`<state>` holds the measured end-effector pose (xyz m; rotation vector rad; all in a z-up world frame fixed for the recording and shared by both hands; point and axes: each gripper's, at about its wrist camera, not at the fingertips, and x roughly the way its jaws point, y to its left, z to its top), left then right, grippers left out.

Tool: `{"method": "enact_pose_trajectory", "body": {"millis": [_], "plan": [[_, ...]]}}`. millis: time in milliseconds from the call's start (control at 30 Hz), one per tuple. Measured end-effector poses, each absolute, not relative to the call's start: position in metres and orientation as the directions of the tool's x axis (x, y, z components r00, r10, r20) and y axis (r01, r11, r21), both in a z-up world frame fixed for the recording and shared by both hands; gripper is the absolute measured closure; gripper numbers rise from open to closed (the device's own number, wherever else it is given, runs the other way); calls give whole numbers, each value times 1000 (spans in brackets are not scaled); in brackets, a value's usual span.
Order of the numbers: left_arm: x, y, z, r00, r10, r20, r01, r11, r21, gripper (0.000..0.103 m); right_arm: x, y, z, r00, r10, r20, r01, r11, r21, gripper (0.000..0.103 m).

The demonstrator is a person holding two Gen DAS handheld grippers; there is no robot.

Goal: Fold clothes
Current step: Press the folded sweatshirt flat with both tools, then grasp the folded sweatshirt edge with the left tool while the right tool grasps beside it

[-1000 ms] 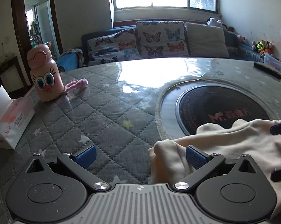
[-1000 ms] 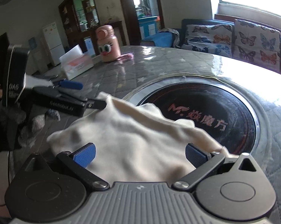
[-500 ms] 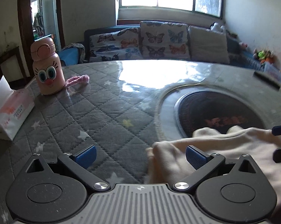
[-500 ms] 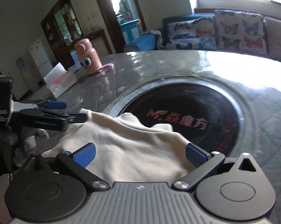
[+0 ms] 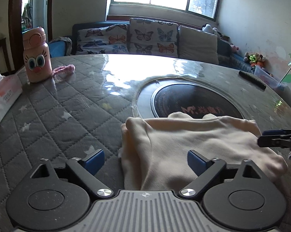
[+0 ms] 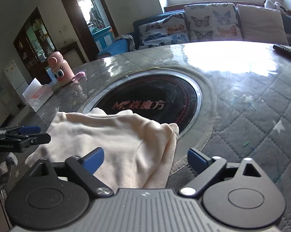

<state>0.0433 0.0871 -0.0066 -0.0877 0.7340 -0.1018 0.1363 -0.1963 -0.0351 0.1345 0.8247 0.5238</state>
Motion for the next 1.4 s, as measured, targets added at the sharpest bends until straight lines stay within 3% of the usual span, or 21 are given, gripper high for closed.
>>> {"method": "enact_pose_trajectory", "body": {"millis": [233, 700, 800, 900, 1033, 1167, 1400], "plan": [[47, 91, -13, 714, -148, -684, 53, 986, -158, 27, 138, -190, -38, 559, 504, -658, -391, 860, 328, 31], [64, 109, -14, 693, -188, -696, -22, 959, -281, 29, 146, -201, -41, 579, 497, -646, -316, 867, 385, 43], [65, 105, -14, 691, -187, -698, -19, 961, -275, 42, 148, -199, -42, 579, 494, -649, -311, 869, 385, 61], [65, 104, -14, 690, -187, -700, -23, 960, -279, 48, 150, -200, -44, 574, 500, -648, -304, 865, 399, 71], [65, 103, -15, 686, -207, -697, -18, 954, -301, 66, 149, -200, -45, 569, 508, -647, -305, 861, 408, 83], [63, 98, -13, 695, -206, -689, -8, 956, -294, 79, 146, -197, -42, 571, 512, -642, -314, 859, 405, 88], [53, 98, -4, 721, -202, -663, 2, 957, -289, 85, 141, -196, -32, 593, 518, -617, -322, 854, 408, 91]]}}
